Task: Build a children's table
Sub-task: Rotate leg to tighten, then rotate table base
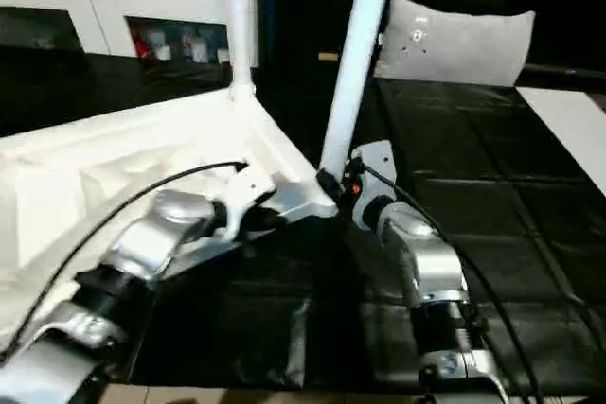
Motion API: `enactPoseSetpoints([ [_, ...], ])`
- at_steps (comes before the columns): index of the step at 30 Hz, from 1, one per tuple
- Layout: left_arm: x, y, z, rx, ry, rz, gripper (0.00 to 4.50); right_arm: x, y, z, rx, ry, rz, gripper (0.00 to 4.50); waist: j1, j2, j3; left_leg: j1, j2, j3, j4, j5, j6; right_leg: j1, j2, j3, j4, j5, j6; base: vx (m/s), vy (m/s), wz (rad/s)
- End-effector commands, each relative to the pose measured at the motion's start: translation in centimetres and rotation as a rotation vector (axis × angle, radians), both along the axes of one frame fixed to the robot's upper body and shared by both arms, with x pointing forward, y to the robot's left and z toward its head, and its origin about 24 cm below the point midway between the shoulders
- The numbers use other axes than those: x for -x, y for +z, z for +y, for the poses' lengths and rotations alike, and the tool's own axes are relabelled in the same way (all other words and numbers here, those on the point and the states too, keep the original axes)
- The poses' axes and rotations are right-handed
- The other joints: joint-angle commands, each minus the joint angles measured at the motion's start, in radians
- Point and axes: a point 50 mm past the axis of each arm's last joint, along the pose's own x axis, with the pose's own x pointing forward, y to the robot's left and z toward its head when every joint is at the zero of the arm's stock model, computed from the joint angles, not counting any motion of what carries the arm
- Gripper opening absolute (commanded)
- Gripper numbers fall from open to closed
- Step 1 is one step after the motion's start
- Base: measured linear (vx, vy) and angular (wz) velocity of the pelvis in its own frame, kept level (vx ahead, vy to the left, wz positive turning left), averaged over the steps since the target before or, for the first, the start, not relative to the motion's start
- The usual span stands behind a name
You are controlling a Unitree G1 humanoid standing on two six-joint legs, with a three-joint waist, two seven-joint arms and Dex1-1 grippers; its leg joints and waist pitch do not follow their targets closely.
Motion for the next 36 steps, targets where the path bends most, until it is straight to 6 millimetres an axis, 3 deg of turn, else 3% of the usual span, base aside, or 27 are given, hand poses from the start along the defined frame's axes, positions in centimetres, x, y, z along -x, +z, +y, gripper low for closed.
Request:
enactPoseSetpoints([
  [1,0.4,1.7,-2.9,0.097,-0.116,-0.056,0.00,0.4,-0.7,0.7,0.003,0.026,0.044,2.59,0.009,0.002,-0.066,-0.004,0.032,-0.011,-0.066,-0.120,0.029,0.058,-0.084,0.052,-0.077,-0.215,-0.149,0.000,0.000,0.00],
  [5,0.3,1.1,-1.5,0.022,-0.111,-0.069,0.00,0.8,-0.3,0.3,0.020,0.041,0.017,2.95,0.021,0.003,-0.067,-0.003,0.034,-0.009,-0.066,-0.097,0.036,0.060,-0.085,0.054,-0.073,-0.169,-0.162,0.000,0.000,0.00],
  [9,0.1,1.0,-0.8,-0.004,-0.119,-0.104,0.00,1.2,-0.2,-0.7,0.048,0.046,-0.001,3.32,0.023,0.003,-0.065,-0.002,0.033,-0.009,-0.067,-0.124,0.030,0.062,-0.086,0.054,-0.078,-0.209,-0.145,0.000,0.000,0.00],
  [10,0.0,1.0,-0.5,-0.014,-0.132,-0.117,0.00,1.4,-0.1,-1.0,0.039,0.045,-0.001,3.32,0.023,0.009,-0.064,-0.002,0.033,-0.010,-0.069,-0.132,0.028,0.060,-0.086,0.053,-0.079,-0.221,-0.143,0.000,0.000,0.00],
  [12,-0.1,1.1,-0.1,-0.023,-0.146,-0.145,0.00,1.6,0.1,-1.6,0.039,0.042,-0.011,3.54,0.024,0.006,-0.062,-0.002,0.033,-0.011,-0.071,-0.152,0.025,0.059,-0.086,0.052,-0.086,-0.268,-0.124,0.000,0.000,0.00],
  [15,0.3,1.9,0.2,0.055,-0.167,-0.134,0.00,1.8,0.3,-2.5,-0.002,0.036,-0.035,3.72,0.025,0.004,-0.062,-0.001,0.034,-0.011,-0.070,-0.159,0.019,0.059,-0.088,0.053,-0.085,-0.270,-0.129,0.000,0.000,0.00],
  [16,0.3,1.9,0.2,0.055,-0.167,-0.134,0.27,1.8,0.3,-2.5,-0.002,0.036,-0.035,3.83,0.026,0.006,-0.063,-0.001,0.036,-0.012,-0.071,-0.159,0.017,0.059,-0.090,0.053,-0.082,-0.268,-0.134,0.000,0.000,0.00],
  [17,0.6,2.2,0.2,0.069,-0.190,-0.120,0.43,1.8,0.4,-2.5,-0.011,0.045,-0.039,4.04,0.025,0.005,-0.063,-0.003,0.036,-0.012,-0.071,-0.150,0.018,0.060,-0.090,0.053,-0.080,-0.258,-0.137,0.000,0.000,0.00],
  [19,0.9,2.9,0.3,0.099,-0.197,-0.110,0.53,1.7,0.6,-2.8,-0.004,0.066,-0.052,4.04,0.023,0.007,-0.064,-0.004,0.037,-0.011,-0.070,-0.139,0.023,0.060,-0.089,0.053,-0.077,-0.228,-0.153,0.000,0.000,0.00],
  [21,1.0,2.9,0.4,0.101,-0.204,-0.106,0.66,1.7,0.6,-2.8,-0.001,0.070,-0.053,4.25,0.024,0.005,-0.069,-0.006,0.036,-0.009,-0.063,-0.084,0.034,0.062,-0.085,0.055,-0.061,-0.122,-0.180,0.000,0.000,0.00],
  [23,1.2,3.0,0.7,0.080,-0.205,-0.114,0.88,1.4,0.9,-2.8,0.000,0.084,-0.061,4.45,0.027,0.006,-0.070,-0.006,0.037,-0.009,-0.062,-0.075,0.042,0.060,-0.084,0.053,-0.057,-0.084,-0.199,0.000,0.000,0.00],
  [27,1.4,3.1,1.4,0.036,-0.190,-0.130,1.16,0.8,1.4,-2.1,0.010,0.134,-0.090,4.50,0.026,0.006,-0.062,-0.003,0.037,-0.007,-0.065,-0.129,0.035,0.057,-0.087,0.052,-0.068,-0.175,-0.191,0.000,0.000,0.00],
  [30,1.4,3.3,2.8,-0.070,-0.140,-0.178,1.34,0.0,1.6,-1.3,0.047,0.150,-0.114,4.50,0.018,0.004,-0.060,-0.004,0.036,-0.011,-0.070,-0.160,0.015,0.058,-0.087,0.051,-0.076,-0.283,-0.145,0.000,0.000,0.00],
  [33,1.8,3.3,3.8,-0.106,-0.139,-0.172,1.37,-0.2,1.6,-1.1,0.049,0.138,-0.111,4.50,0.018,0.002,-0.058,0.001,0.034,-0.008,-0.068,-0.163,0.015,0.052,-0.085,0.053,-0.082,-0.311,-0.130,0.000,0.000,0.00],
  [35,2.5,3.3,4.7,-0.137,-0.158,-0.144,1.37,-0.5,1.3,-1.2,0.063,0.114,-0.096,4.50,0.014,0.005,-0.060,-0.003,0.038,-0.012,-0.073,-0.147,0.008,0.053,-0.084,0.052,-0.072,-0.277,-0.147,0.000,0.000,0.00],
  [36,2.7,3.2,5.0,-0.151,-0.167,-0.136,1.37,-0.7,1.2,-1.3,0.071,0.095,-0.088,4.50,0.015,0.008,-0.062,0.004,0.037,-0.008,-0.068,-0.141,0.006,0.048,-0.081,0.055,-0.070,-0.245,-0.157,0.000,0.000,0.00],
])
